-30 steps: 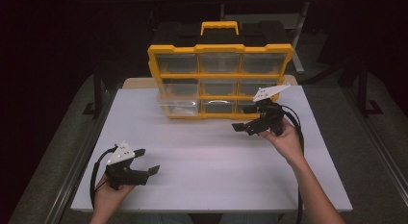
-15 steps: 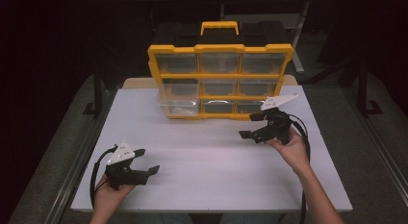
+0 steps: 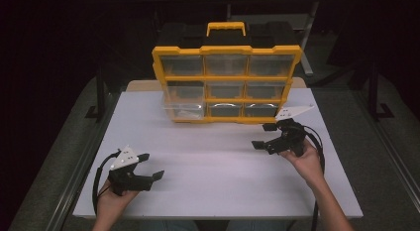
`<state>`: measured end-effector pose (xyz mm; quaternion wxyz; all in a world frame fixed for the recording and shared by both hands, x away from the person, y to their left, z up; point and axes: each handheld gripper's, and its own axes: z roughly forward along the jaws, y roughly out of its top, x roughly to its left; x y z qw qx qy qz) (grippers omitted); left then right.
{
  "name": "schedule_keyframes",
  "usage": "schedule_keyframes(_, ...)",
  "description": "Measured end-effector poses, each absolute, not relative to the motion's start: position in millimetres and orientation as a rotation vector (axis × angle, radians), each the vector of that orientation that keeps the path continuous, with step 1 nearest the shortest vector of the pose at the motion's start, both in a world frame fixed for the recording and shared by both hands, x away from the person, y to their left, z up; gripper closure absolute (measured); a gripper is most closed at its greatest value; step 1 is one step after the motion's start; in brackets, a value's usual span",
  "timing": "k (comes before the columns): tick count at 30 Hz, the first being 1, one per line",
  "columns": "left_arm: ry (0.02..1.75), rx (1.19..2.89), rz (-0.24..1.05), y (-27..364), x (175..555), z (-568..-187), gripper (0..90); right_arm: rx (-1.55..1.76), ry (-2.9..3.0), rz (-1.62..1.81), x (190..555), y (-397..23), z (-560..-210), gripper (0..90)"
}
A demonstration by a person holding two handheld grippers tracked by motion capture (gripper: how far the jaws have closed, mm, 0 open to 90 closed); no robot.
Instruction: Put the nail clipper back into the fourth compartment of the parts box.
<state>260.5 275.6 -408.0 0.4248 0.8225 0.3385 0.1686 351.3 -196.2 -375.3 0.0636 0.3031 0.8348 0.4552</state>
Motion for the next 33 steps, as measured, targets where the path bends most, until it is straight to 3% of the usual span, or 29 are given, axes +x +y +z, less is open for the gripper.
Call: schedule_keyframes(33,0.852,2.070,0.426,278.7,261.9,-410.8,18.9,0.991,2.483,1.373,326.5,-220.3,-399.1,14.6)
